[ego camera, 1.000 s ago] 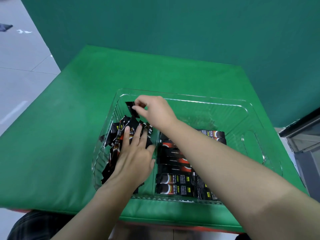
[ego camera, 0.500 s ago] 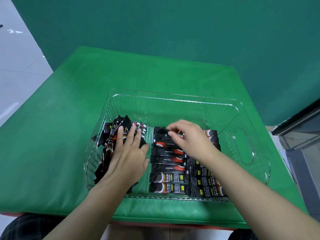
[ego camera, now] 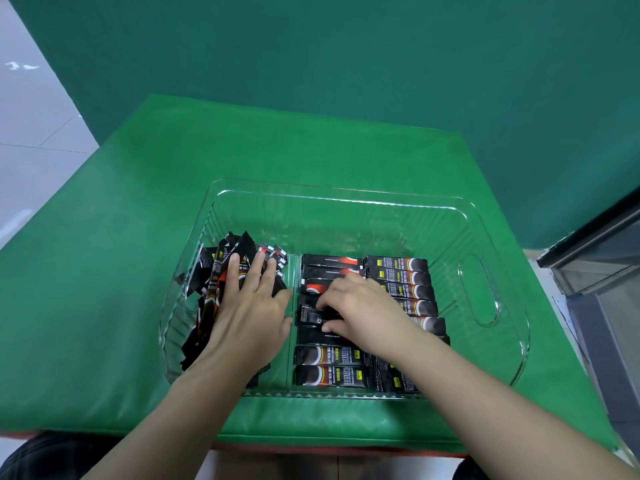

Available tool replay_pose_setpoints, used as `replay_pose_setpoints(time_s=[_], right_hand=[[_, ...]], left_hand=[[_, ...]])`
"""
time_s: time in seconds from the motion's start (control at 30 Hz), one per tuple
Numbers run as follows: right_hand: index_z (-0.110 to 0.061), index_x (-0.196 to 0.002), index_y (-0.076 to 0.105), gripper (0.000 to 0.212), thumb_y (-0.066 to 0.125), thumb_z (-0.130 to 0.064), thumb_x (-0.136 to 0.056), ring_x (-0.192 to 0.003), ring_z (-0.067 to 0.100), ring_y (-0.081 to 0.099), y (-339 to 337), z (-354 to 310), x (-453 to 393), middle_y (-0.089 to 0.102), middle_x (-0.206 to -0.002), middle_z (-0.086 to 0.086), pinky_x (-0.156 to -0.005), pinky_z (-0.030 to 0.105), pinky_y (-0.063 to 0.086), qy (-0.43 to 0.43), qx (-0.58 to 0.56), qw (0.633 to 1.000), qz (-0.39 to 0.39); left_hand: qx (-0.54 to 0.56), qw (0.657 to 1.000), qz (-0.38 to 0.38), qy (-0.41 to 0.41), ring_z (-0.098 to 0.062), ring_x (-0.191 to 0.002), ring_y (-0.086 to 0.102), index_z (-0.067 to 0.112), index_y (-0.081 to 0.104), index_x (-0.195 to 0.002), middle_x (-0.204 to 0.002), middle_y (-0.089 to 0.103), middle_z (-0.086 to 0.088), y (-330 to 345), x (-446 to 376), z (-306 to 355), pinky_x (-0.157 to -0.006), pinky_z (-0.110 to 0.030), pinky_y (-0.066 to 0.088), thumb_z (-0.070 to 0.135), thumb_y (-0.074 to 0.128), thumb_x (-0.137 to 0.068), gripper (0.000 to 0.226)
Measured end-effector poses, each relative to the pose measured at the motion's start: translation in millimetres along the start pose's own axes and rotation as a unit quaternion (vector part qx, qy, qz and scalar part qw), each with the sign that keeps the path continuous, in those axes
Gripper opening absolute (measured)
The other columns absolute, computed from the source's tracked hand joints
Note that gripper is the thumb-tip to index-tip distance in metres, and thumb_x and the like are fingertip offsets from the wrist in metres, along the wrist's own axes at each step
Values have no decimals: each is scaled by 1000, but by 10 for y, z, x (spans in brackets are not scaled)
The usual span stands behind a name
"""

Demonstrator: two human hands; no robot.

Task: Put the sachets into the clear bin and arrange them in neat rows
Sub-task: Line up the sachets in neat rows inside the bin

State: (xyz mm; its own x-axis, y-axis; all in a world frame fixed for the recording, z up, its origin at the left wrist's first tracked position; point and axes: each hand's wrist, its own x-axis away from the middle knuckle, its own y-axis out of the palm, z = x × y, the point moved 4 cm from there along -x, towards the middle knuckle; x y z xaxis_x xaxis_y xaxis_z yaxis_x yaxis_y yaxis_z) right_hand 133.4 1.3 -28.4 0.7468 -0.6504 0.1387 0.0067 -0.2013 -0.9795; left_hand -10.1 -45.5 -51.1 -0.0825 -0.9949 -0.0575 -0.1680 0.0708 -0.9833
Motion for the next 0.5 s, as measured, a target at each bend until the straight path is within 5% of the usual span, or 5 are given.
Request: replay_pose_setpoints(time_s=[0.13,0.3,0.5], right_hand=[[-23,-126,54,38,57,-38,-91,-115,19,41,74,9,25,55,-121,-3,-91,35,33,2,19,1000,-7],[-22,-123,56,33,55,-34,-92,-113,20,43,106,-18,40,56,-117,-3,-87,34,33,-10,18,1000,7],[-18,-120,59,31,52,-33,-94,-110,21,45,108,-44,42,57,-114,-1,-87,35,33,-13,40,999,19]], left_hand=[[-10,1000,25,-7,-36,-146,5,23,55,-133,-154,23,-21,-1,14,16,-104,-53,-28,44,51,-91,47],[-4,1000,3,-12,-40,-134,39,20,74,-104,-133,53,-24,14,5,-9,-111,-54,-10,42,77,-69,41],[12,1000,20,-5,-42,-128,45,17,76,-96,-127,57,-26,16,-6,2,-111,-53,-5,39,83,-61,41]])
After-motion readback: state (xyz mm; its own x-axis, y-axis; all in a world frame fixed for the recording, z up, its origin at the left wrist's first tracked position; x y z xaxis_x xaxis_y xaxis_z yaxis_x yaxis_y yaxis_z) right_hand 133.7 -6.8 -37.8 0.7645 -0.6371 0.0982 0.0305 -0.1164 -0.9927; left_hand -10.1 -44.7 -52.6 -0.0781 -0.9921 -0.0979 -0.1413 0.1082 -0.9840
